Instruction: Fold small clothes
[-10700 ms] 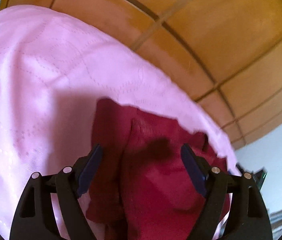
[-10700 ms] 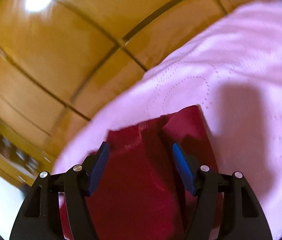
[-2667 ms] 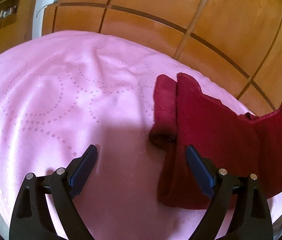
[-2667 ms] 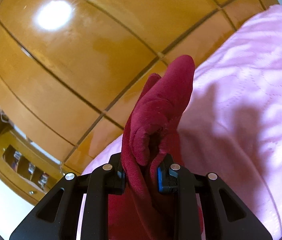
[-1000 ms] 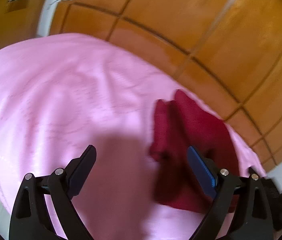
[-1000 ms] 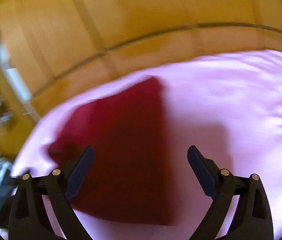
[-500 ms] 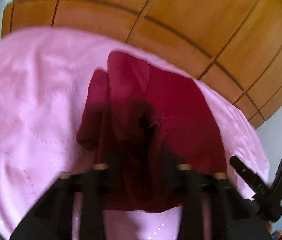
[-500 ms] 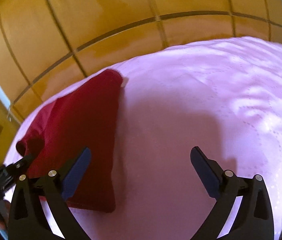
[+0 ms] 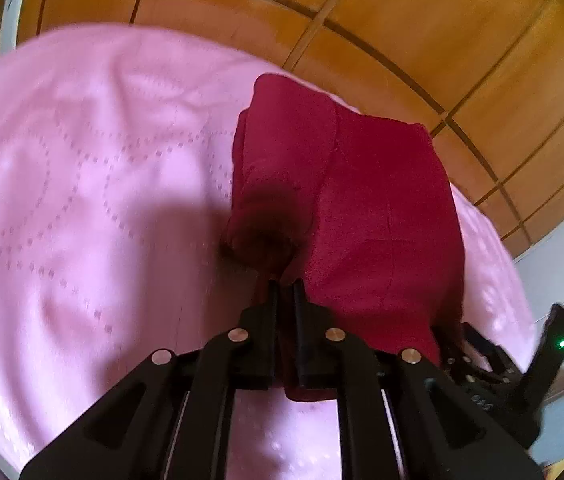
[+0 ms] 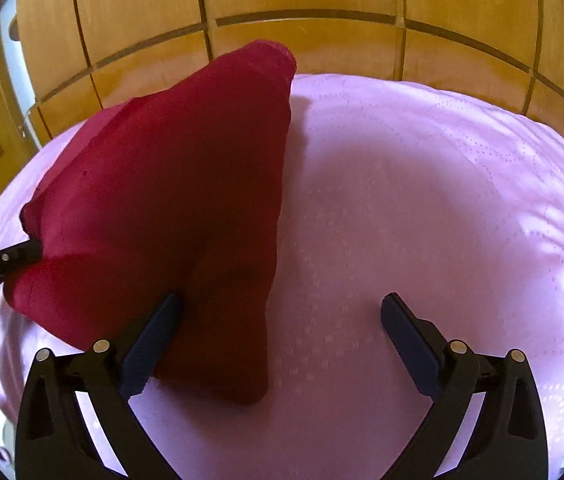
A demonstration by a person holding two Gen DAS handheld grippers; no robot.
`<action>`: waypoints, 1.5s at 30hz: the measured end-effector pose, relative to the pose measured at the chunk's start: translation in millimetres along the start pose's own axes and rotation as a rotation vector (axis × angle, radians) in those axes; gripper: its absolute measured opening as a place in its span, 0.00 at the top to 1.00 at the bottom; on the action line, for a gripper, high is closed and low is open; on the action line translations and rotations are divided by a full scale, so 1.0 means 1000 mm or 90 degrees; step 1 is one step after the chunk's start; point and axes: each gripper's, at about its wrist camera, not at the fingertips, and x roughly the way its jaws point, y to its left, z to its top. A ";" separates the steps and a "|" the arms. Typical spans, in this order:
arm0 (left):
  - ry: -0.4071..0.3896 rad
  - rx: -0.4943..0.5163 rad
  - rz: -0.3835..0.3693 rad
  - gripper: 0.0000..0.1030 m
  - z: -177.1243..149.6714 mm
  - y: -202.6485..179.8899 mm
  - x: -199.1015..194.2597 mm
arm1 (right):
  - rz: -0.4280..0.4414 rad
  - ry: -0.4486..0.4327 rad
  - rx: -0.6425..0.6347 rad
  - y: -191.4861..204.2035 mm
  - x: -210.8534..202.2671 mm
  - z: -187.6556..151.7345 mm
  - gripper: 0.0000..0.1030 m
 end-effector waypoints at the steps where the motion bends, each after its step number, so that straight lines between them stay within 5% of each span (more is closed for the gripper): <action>1: -0.009 0.016 0.011 0.93 -0.002 -0.004 0.000 | 0.000 -0.004 0.001 -0.001 -0.001 -0.001 0.04; 5: -0.030 0.017 0.028 0.78 -0.001 -0.005 -0.007 | 0.011 -0.010 0.014 -0.003 -0.004 -0.001 0.04; 9: -0.081 -0.033 0.026 0.42 -0.003 0.003 -0.037 | 0.042 -0.018 0.066 -0.016 -0.014 0.002 0.04; 16: -0.173 0.020 0.019 0.23 0.016 -0.036 -0.068 | 0.011 -0.077 0.187 -0.068 -0.037 0.012 0.04; 22: -0.158 0.186 -0.001 0.22 0.036 -0.123 -0.033 | -0.020 -0.074 0.241 -0.096 -0.039 0.010 0.04; 27: -0.125 0.302 0.050 0.25 0.045 -0.160 0.019 | -0.034 -0.068 0.265 -0.108 -0.043 0.001 0.04; 30: -0.078 0.307 0.096 0.42 0.049 -0.146 0.042 | -0.041 -0.068 0.270 -0.114 -0.043 -0.001 0.04; 34: -0.042 0.239 0.084 0.41 0.043 -0.102 0.055 | -0.025 -0.070 0.263 -0.115 -0.039 0.004 0.04; 45: -0.078 0.261 0.066 0.41 0.031 -0.092 0.049 | 0.086 -0.069 0.118 -0.056 0.021 0.110 0.04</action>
